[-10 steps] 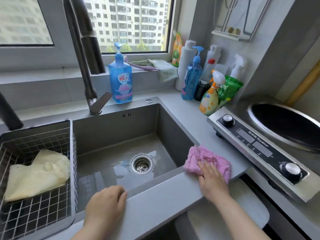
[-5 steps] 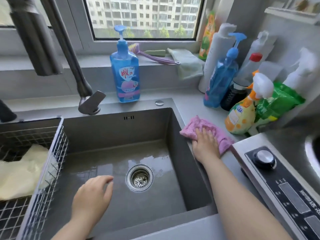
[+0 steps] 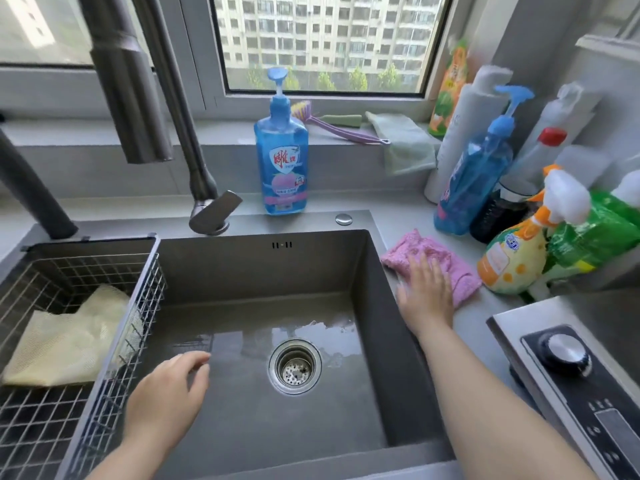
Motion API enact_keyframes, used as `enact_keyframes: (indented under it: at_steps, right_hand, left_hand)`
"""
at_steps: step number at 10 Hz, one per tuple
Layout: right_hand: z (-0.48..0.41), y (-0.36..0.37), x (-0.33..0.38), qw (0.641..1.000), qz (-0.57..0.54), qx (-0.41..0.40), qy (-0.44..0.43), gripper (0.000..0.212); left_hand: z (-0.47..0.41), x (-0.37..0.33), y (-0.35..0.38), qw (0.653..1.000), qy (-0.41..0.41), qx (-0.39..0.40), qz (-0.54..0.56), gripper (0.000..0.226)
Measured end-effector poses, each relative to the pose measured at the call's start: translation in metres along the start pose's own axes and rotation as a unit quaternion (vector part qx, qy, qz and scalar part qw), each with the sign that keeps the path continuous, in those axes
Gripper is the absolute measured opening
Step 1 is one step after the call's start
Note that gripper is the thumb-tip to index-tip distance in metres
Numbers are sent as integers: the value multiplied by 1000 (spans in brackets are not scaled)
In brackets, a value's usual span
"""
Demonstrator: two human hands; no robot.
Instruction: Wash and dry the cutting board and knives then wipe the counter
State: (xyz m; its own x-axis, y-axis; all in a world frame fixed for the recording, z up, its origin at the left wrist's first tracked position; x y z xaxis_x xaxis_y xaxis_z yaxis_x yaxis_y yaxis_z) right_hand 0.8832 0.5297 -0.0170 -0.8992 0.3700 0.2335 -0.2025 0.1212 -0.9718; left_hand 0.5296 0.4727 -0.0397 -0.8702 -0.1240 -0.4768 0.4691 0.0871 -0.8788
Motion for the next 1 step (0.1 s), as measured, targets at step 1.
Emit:
enact_keyframes:
  at_steps: [1]
  right_hand:
    - [45,11,21,990,-67,-105,-72,51]
  left_hand:
    - [12,10,-18,999,-31,-5,28,22]
Point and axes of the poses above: each hand's wrist, its own z-axis away from the middle knuckle, its own y-axis out of the palm, x = y × z, the point moved 4 cm from there along -z, towards the middle knuckle, and after that the axes turned 1 degree about -x, right-handed, at the moved point
